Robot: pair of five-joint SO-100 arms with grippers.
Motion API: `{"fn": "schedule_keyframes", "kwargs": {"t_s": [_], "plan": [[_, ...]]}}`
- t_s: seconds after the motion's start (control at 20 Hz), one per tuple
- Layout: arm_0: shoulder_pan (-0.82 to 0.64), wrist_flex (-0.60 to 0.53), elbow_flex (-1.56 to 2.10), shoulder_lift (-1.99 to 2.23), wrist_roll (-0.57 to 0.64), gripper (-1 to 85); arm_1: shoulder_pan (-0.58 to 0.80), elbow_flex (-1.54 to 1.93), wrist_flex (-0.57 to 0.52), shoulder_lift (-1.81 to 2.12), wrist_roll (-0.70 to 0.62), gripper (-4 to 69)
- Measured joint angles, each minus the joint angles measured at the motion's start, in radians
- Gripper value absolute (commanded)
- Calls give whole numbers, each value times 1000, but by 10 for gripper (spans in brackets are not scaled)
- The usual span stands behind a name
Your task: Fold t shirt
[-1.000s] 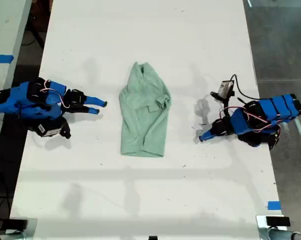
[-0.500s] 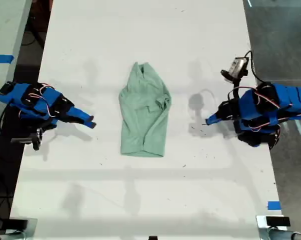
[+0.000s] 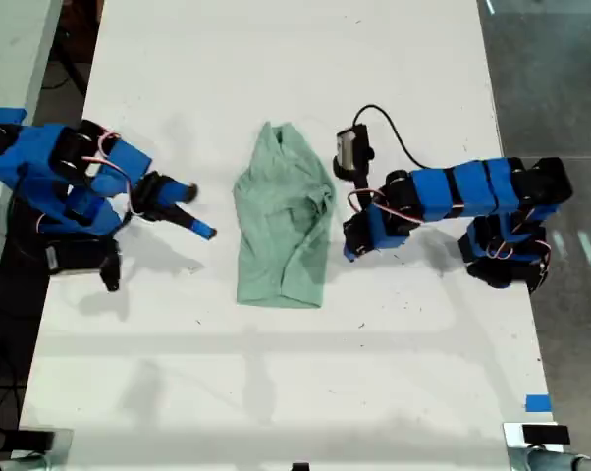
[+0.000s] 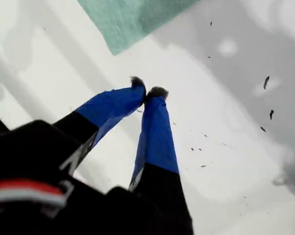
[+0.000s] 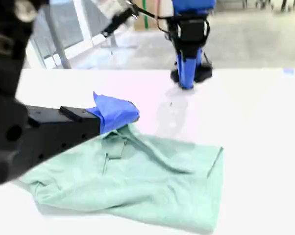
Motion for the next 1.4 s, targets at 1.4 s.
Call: {"fn": "schedule_keyframes", "kwargs": {"t_s": [1.4], "plan": [[28, -387, 78, -647, -121, 0, -58, -153, -249, -446, 28, 259]]}}
